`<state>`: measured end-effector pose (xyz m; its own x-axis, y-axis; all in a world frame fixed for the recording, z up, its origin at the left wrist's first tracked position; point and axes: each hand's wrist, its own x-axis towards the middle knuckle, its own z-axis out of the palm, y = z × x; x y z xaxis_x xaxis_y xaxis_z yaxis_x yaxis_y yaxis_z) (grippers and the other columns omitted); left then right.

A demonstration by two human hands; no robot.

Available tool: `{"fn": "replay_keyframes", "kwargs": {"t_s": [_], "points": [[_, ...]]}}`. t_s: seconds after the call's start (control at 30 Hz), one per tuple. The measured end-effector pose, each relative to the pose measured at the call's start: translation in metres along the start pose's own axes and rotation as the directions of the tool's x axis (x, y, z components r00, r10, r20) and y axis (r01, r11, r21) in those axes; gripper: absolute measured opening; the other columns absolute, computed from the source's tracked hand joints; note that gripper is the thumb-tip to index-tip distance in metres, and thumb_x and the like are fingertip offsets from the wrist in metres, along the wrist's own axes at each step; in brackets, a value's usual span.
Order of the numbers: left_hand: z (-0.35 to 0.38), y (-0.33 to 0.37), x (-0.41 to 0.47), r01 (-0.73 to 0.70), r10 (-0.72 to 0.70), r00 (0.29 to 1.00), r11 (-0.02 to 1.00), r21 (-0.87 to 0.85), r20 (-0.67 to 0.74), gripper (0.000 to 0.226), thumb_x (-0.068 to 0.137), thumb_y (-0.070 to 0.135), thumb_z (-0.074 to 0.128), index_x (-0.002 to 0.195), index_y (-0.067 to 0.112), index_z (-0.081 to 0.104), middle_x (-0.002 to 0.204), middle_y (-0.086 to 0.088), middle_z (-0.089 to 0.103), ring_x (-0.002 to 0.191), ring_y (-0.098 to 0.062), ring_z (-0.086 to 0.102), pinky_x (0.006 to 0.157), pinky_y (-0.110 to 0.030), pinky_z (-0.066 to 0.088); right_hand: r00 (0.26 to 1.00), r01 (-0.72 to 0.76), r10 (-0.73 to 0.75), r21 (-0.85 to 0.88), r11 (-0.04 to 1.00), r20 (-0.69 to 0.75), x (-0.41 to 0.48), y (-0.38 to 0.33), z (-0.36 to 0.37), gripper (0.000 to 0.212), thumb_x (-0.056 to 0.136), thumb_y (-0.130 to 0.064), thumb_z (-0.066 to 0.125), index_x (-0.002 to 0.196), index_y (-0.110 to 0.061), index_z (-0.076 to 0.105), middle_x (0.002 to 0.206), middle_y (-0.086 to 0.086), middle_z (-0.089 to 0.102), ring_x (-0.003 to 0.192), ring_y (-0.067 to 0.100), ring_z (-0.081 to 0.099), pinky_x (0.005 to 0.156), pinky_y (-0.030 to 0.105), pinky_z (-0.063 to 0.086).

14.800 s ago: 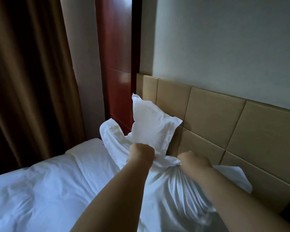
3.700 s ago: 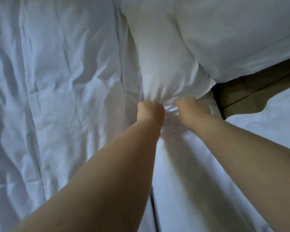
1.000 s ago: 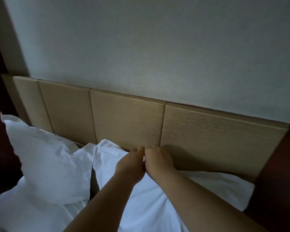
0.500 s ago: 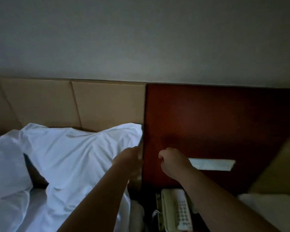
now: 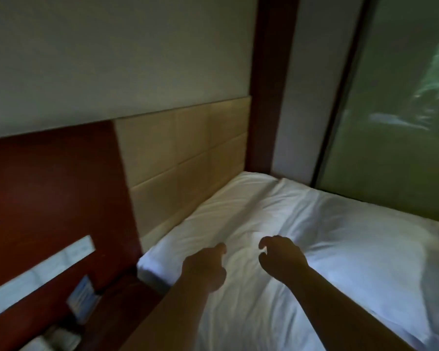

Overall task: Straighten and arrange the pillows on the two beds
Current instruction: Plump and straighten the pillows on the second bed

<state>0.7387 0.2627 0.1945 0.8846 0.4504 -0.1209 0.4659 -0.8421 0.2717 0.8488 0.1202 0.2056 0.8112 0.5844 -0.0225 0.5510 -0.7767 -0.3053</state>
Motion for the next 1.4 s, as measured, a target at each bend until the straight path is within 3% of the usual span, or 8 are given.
{"fn": "replay_keyframes", "kwargs": {"t_s": [0.13, 0.4, 0.57, 0.73, 0.83, 1.0, 1.2, 1.4], "points": [[0.022, 0.067, 0.044, -0.143, 0.141, 0.989, 0.989, 0.045, 0.041, 0.044, 0.091, 0.023, 0.046, 0.133, 0.032, 0.04, 0.128, 0.001, 0.057, 0.116, -0.021, 0.056, 0.09, -0.034, 0.046, 0.977, -0.205, 0.208, 0.065, 0.977, -0.042, 0.0, 0.078, -0.011, 0.034, 0.087, -0.017, 0.047, 0.119, -0.023, 0.059, 0.117, -0.001, 0.059, 0.117, 0.019, 0.052, 0.095, 0.028, 0.042], [0.061, 0.113, 0.156, -0.18, 0.176, 0.965, 0.984, 0.001, 0.193, 0.033, 0.088, 0.019, 0.045, 0.12, 0.023, 0.042, 0.103, 0.001, 0.056, 0.096, -0.021, 0.059, 0.073, -0.029, 0.045, 0.925, -0.376, 0.379, 0.067, 0.924, -0.036, 0.058, 0.159, -0.006, 0.035, 0.086, -0.015, 0.047, 0.119, -0.019, 0.059, 0.117, 0.003, 0.059, 0.115, 0.022, 0.052, 0.095, 0.033, 0.045], [0.064, 0.127, 0.241, -0.178, 0.163, 0.96, 0.983, 0.047, 0.227, 0.037, 0.087, 0.02, 0.044, 0.124, 0.025, 0.041, 0.121, -0.002, 0.057, 0.108, -0.023, 0.058, 0.085, -0.034, 0.048, 0.88, -0.473, 0.473, 0.021, 0.881, -0.051, 0.112, 0.205, -0.018, 0.037, 0.084, -0.011, 0.045, 0.119, -0.017, 0.058, 0.117, 0.005, 0.06, 0.113, 0.024, 0.052, 0.094, 0.033, 0.046], [0.083, 0.157, 0.298, -0.221, 0.188, 0.941, 0.971, 0.091, 0.281, 0.037, 0.09, 0.02, 0.045, 0.126, 0.024, 0.04, 0.117, -0.001, 0.056, 0.104, -0.022, 0.058, 0.081, -0.032, 0.047, 0.827, -0.56, 0.559, 0.006, 0.829, -0.062, 0.142, 0.252, -0.017, 0.034, 0.084, -0.01, 0.044, 0.115, -0.014, 0.058, 0.112, 0.006, 0.061, 0.109, 0.025, 0.052, 0.092, 0.035, 0.047], [0.099, 0.191, 0.32, -0.275, 0.241, 0.919, 0.959, 0.068, 0.312, 0.035, 0.09, 0.02, 0.048, 0.124, 0.023, 0.042, 0.113, 0.0, 0.058, 0.098, -0.02, 0.059, 0.076, -0.029, 0.047, 0.829, -0.56, 0.557, -0.077, 0.825, -0.053, 0.151, 0.288, -0.021, 0.036, 0.084, -0.01, 0.043, 0.118, -0.013, 0.057, 0.115, 0.007, 0.061, 0.111, 0.026, 0.052, 0.092, 0.035, 0.046], [0.13, 0.258, 0.358, -0.343, 0.297, 0.893, 0.936, 0.083, 0.34, 0.037, 0.091, 0.02, 0.046, 0.127, 0.022, 0.042, 0.12, -0.003, 0.056, 0.107, -0.022, 0.059, 0.084, -0.033, 0.048, 0.827, -0.554, 0.561, -0.207, 0.806, -0.028, 0.162, 0.372, -0.035, 0.038, 0.088, -0.013, 0.043, 0.125, -0.014, 0.054, 0.122, 0.008, 0.058, 0.117, 0.027, 0.05, 0.094, 0.036, 0.043], [0.197, 0.328, 0.39, -0.395, 0.312, 0.872, 0.904, 0.166, 0.378, 0.038, 0.091, 0.024, 0.047, 0.129, 0.022, 0.045, 0.122, -0.004, 0.057, 0.11, -0.025, 0.058, 0.087, -0.035, 0.047, 0.794, -0.536, 0.591, -0.295, 0.791, 0.141, 0.171, 0.48, -0.001, 0.039, 0.09, -0.022, 0.047, 0.128, -0.013, 0.052, 0.123, 0.009, 0.057, 0.118, 0.028, 0.049, 0.095, 0.038, 0.044], [0.291, 0.375, 0.402, -0.65, 0.424, 0.733, 0.669, 0.362, 0.532, 0.028, 0.093, 0.019, 0.05, 0.121, 0.021, 0.056, 0.12, -0.002, 0.061, 0.112, -0.023, 0.058, 0.094, -0.037, 0.042, 0.801, -0.312, 0.416, -0.294, 0.904, 0.43, 0.192, 0.532, 0.083, 0.048, 0.086, -0.036, 0.058, 0.129, -0.016, 0.05, 0.129, 0.006, 0.052, 0.122, 0.026, 0.046, 0.095, 0.036, 0.042]]}}
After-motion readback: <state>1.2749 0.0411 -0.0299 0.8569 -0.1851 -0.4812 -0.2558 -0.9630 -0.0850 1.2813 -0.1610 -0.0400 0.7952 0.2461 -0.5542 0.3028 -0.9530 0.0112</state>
